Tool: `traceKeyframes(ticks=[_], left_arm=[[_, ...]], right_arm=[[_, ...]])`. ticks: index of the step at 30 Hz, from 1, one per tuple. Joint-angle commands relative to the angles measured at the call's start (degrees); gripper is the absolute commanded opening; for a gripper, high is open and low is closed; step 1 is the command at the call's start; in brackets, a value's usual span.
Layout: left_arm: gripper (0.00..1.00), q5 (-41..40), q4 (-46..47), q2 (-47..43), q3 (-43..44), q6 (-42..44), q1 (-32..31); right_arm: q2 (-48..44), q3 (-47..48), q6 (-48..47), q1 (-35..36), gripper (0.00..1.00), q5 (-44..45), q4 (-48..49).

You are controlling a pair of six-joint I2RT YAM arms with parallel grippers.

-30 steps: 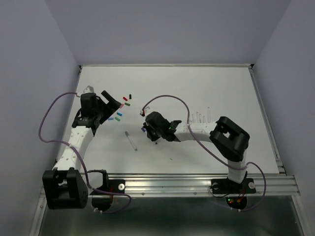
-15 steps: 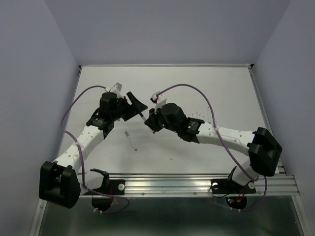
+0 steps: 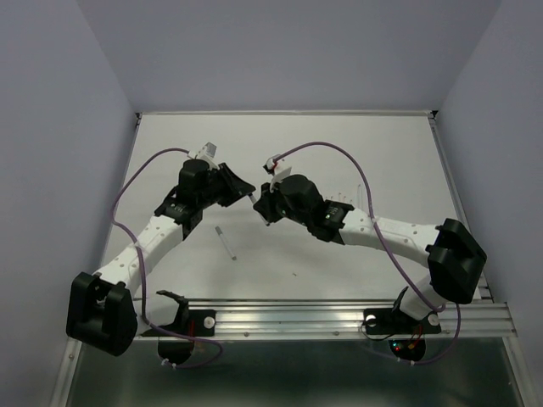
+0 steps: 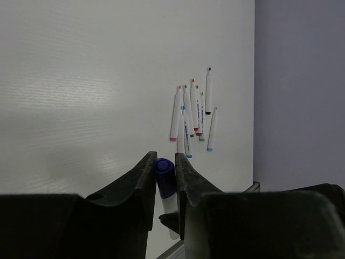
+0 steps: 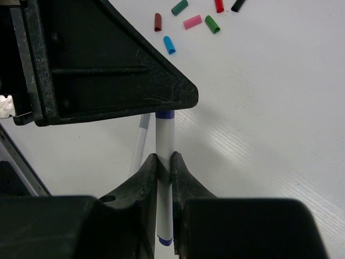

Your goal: Open the pen caps

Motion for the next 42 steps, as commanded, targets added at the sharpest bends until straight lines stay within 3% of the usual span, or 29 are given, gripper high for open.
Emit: traceKeyframes(ticks=[1, 4, 5, 8, 9, 10, 11, 13, 14, 16, 21, 27, 31, 36, 40, 42], left_arm=[[0.22, 0.4, 2.9, 0.9, 2.7, -0.7, -1.0], [0.10, -0.2, 3.0, 0.8, 2.9, -0.8, -1.3], [0.00, -0.3, 3.0, 0.6, 2.9, -0.8, -1.4], [0.00, -1.6, 3.7, -0.4, 2.3, -1.0, -1.6], [0.00, -1.8, 3.7, -0.7, 2.1, -1.1, -1.6], [0.00, -1.8, 4.3, -1.2, 1.9, -1.2, -1.6], [0.00, -1.9, 4.6, -1.4, 1.8, -1.4, -1.6], [0.00, -1.7, 5.4, -1.9, 1.4, -1.6, -1.7], [0.00, -1.6, 5.5, -1.9, 1.3, -1.7, -1.7], [0.00, -1.2, 6.0, -2.1, 1.4, -1.8, -1.7], [0.00, -2.5, 6.1, -1.8, 2.7, -1.3, -1.8], [0.00, -10.2, 2.4, 2.4, 10.8, 2.5, 2.1], [0.00, -10.8, 2.3, 8.4, 16.9, 4.4, 12.2], [0.00, -11.2, -1.0, 14.1, 23.5, 7.4, 17.1], [0.00, -9.1, -2.0, 16.0, 23.1, 8.3, 18.5], [0.00, -8.1, -2.4, 16.2, 21.7, 8.6, 18.5]], right_arm=[[-0.1, 2.8, -0.3, -0.3, 0.01, 1.0, 2.9], [-0.2, 2.7, -0.3, -0.8, 0.01, 1.3, 2.9], [-0.3, 2.5, -0.2, -0.8, 0.01, 1.7, 2.9], [-0.5, 2.3, -0.3, -0.8, 0.03, 1.3, 2.9], [-0.5, 2.3, -0.9, -0.8, 0.06, 0.8, 2.8], [-0.4, 2.4, -1.2, -0.8, 0.18, 0.5, 2.9], [-0.1, 2.4, -1.1, -0.8, 0.23, 0.9, 2.9], [0.7, 2.9, -2.1, -0.8, 0.33, 0.7, 3.0], [0.8, 3.1, -2.5, -0.8, 0.33, 0.4, 3.0], [1.5, 3.8, -2.9, -0.8, 0.29, 0.0, 3.0], [2.4, 4.1, -4.2, -0.8, 0.01, -3.6, 3.0], [-1.4, -3.8, -2.9, -0.8, 0.01, -10.3, 2.6], [-8.1, -15.5, 3.2, -0.1, 0.01, -14.8, 5.0], [-14.2, -27.2, 13.3, 0.4, 0.01, -20.6, 11.6], [-17.5, -29.6, 14.1, 0.4, 0.01, -13.9, 10.3], [-17.6, -27.9, 12.6, -0.1, 0.01, -5.5, 4.6]])
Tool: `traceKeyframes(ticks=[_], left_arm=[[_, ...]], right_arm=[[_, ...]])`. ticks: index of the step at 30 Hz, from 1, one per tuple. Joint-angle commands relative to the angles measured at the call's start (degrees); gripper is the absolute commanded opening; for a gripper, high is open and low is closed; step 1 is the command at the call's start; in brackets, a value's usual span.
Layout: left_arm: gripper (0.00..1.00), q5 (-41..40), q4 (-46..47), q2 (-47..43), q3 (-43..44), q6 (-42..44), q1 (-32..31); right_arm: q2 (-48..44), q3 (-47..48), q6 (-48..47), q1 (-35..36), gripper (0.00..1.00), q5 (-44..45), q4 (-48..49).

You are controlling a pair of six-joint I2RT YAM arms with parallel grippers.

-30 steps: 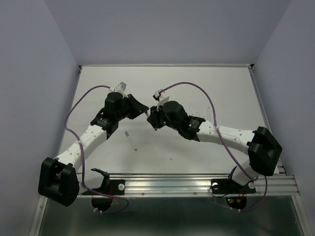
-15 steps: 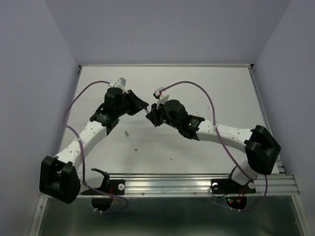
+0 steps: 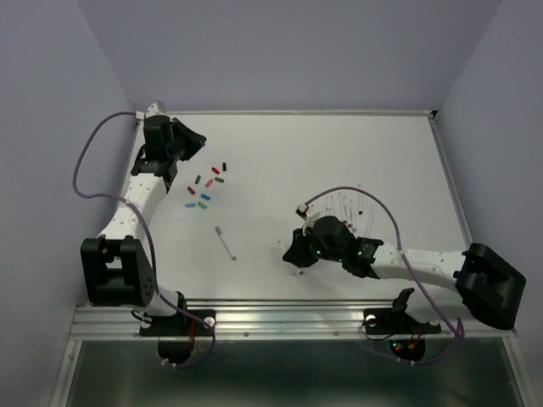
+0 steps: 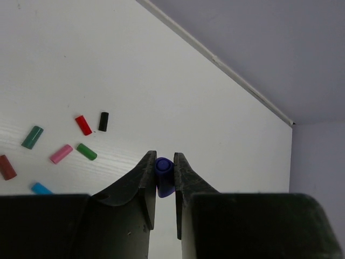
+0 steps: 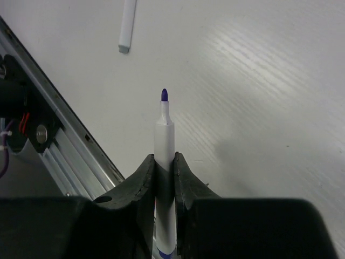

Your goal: Open the pen caps

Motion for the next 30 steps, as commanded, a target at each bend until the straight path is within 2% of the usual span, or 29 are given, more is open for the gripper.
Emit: traceKeyframes(ticks=[1, 5, 9, 12, 16, 19, 22, 23, 25, 26, 28, 30], left_arm=[[0.00, 1.5, -0.4, 0.4, -1.9, 3.0, -0.4], [0.00, -2.3, -3.4, 1.4, -7.1, 4.0, -1.6], [0.00, -7.2, -6.6, 4.2, -9.3, 5.2, -4.2], [0.00, -9.5, -7.4, 6.6, -8.8, 6.0, -7.0], [0.02, -19.1, -12.7, 12.9, -4.6, 4.9, -10.0], [0.07, -20.0, -13.9, 15.9, -3.0, 4.1, -10.3], [0.20, -22.1, -14.9, 17.1, -2.5, 2.8, -11.0], [0.27, -23.1, -15.1, 17.3, -2.4, 2.7, -11.2], [0.33, -24.0, -15.9, 17.7, -2.2, 2.3, -11.3], [0.42, -24.3, -15.9, 17.8, -2.1, 2.2, -11.3], [0.45, -24.2, -16.0, 17.7, -2.1, 2.2, -11.4], [0.52, -23.4, -16.0, 17.9, -1.8, 2.7, -11.4]], right_arm=[[-2.4, 5.4, 0.9, -0.5, 0.01, 11.7, -2.8], [0.8, 10.1, 0.4, -5.2, 0.01, 18.9, -12.2], [4.3, 13.9, -0.4, -10.5, 0.01, 21.9, -15.5], [6.4, 15.9, -1.0, -11.9, 0.01, 23.7, -15.4], [9.5, 18.3, -0.8, -12.5, 0.01, 24.1, -15.5], [11.3, 19.3, -1.1, -12.5, 0.01, 24.1, -15.4], [12.0, 19.8, -1.1, -13.0, 0.02, 23.7, -15.4], [12.2, 19.9, -1.1, -13.0, 0.02, 23.6, -15.4], [12.7, 20.0, -1.1, -13.6, 0.03, 23.8, -15.5], [12.9, 20.1, -1.1, -13.6, 0.03, 24.0, -15.4], [13.6, 20.3, -1.6, -13.6, 0.05, 24.8, -15.5], [14.7, 20.8, -2.1, -13.6, 0.05, 25.3, -15.6]])
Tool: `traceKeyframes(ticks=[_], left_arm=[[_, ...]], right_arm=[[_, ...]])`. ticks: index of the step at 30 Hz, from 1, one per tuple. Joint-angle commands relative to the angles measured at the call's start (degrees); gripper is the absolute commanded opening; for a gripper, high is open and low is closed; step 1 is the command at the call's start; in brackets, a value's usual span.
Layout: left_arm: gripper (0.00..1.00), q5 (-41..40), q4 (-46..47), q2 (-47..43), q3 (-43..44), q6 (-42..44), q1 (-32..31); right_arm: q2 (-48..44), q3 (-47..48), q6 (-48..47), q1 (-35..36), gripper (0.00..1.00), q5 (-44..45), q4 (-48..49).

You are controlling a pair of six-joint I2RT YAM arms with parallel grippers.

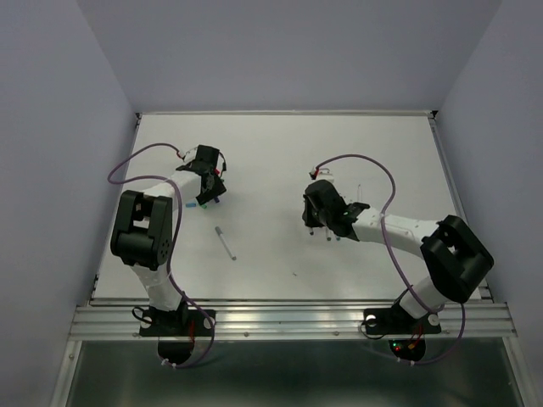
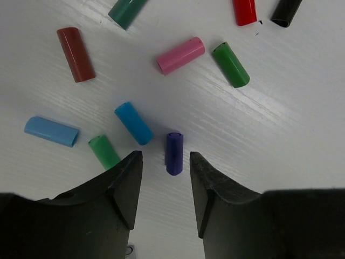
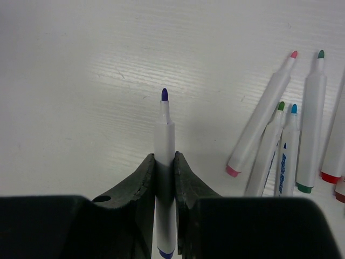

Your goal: Open the pen caps

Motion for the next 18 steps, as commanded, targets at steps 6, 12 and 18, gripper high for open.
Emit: traceKeyframes(ticks=[6, 12, 18], left_arm=[[0.79, -0.6, -0.8, -2.9, 3.7, 0.6, -0.9], [0.99, 1.6, -0.5, -10.1, 3.9, 0.3, -1.2], [0.99, 0.0, -0.2, -19.9, 0.1, 0.2, -1.2]], right_arm=[[5.3, 5.4, -2.0, -0.9, 0.09, 7.2, -0.1], [11.1, 9.8, -0.3, -2.0, 0.13, 11.4, -2.2], [14.3, 13.1, 1.0, -2.5, 0.27, 12.8, -5.4]])
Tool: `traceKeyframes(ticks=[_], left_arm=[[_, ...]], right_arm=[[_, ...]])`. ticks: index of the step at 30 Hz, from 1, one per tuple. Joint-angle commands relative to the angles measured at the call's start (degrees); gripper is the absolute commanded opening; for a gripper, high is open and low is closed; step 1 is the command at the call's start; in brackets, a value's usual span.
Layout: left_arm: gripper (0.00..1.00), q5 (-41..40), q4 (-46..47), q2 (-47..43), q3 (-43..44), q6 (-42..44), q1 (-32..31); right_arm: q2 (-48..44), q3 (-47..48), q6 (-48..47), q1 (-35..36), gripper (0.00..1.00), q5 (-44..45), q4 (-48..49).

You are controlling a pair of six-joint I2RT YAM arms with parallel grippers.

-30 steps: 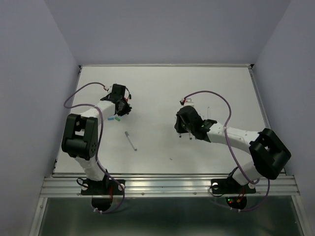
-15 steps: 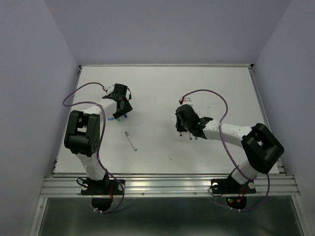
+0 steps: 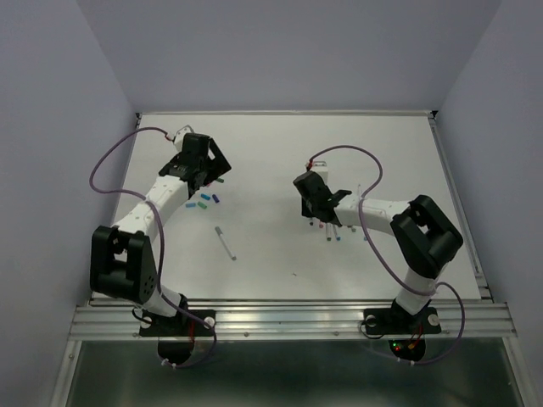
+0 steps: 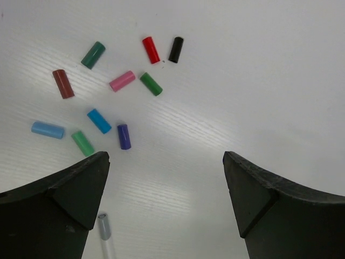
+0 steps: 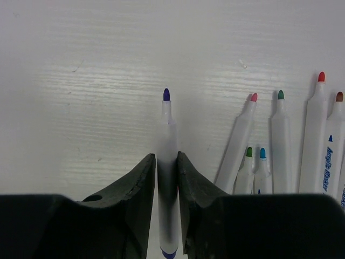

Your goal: Open the pen caps

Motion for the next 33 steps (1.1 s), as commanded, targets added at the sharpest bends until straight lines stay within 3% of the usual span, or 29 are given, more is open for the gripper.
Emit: traceKeyframes(ticks=[1, 6, 9, 12, 14, 15, 19, 22, 26, 33], left_arm=[[0.99, -2.1, 0.0, -7.5, -1.9, 0.0, -0.2], [0.99, -4.3, -0.9, -14.0, -4.4, -0.7, -0.2], [0.99, -5.7, -1.0, -16.0, -5.8, -1.7, 0.0], [0.99, -5.1, -1.7, -16.9, -5.5, -1.7, 0.1], [0.99, -5.4, -1.9, -18.0, -5.8, -1.7, 0.1], [0.99, -5.6, -1.6, -18.4, -5.9, -1.8, 0.1], [0.99, -6.3, -1.0, -19.4, -6.8, -2.6, 0.8], [0.99, -6.5, -2.2, -19.8, -6.6, -2.6, 1.5], [0.99, -5.7, -2.6, -21.6, -8.0, -2.2, 3.9], [0.99, -3.3, -2.7, -25.2, -11.4, -1.8, 9.6]], right_arm=[[1.2, 3.1, 1.7, -0.4, 0.30, 3.8, -2.5], [2.0, 3.3, 2.6, -0.4, 0.33, 4.3, -3.5], [1.6, 4.3, 3.0, -0.4, 0.40, 4.6, -5.0], [-0.2, 5.2, 0.7, -0.4, 0.59, 2.2, -4.3], [-3.4, 4.3, -3.6, -0.4, 0.93, -2.8, -2.1], [-4.6, 3.8, -5.6, 0.3, 1.00, -6.0, 0.3], [-9.0, 2.1, -9.3, 5.1, 1.00, -14.9, 5.2], [-8.0, 3.9, -12.1, 10.0, 1.00, -15.7, 5.4], [-3.1, 8.7, -14.2, 18.6, 1.00, -13.6, 4.9], [11.2, 20.7, -14.7, 24.3, 1.00, -9.7, 0.6]])
